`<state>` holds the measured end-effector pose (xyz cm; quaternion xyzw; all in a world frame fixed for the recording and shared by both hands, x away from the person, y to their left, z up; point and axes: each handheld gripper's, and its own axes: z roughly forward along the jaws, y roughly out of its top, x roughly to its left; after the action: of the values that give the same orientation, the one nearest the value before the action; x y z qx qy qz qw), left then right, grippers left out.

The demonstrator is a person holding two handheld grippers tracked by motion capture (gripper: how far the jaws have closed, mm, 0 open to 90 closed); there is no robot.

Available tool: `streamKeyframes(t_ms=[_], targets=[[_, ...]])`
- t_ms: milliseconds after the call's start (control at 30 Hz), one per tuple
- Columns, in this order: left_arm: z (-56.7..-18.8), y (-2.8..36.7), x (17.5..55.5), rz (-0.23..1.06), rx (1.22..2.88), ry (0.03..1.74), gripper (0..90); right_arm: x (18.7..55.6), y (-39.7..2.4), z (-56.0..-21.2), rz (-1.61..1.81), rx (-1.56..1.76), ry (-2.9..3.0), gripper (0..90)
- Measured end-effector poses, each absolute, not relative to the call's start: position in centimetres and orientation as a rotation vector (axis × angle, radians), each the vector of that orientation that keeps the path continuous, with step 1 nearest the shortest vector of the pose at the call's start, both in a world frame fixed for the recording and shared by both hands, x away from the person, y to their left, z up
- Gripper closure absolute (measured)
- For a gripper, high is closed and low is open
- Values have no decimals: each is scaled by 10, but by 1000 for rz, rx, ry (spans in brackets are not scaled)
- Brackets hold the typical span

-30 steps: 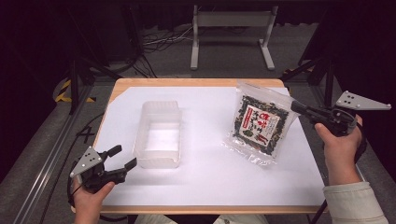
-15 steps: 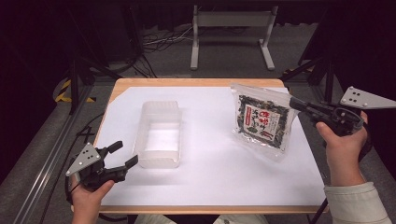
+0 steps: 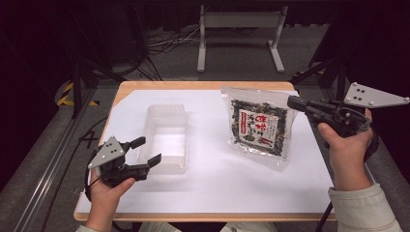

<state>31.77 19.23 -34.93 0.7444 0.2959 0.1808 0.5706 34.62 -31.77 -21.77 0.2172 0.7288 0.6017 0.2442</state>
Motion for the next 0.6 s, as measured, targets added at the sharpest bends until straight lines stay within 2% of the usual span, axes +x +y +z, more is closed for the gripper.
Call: streamKeyframes(t_ms=[600], targets=[[-330, 139, 330, 328, 1691, 545, 219, 343, -263, -209, 1798, 436, 2059, 900]])
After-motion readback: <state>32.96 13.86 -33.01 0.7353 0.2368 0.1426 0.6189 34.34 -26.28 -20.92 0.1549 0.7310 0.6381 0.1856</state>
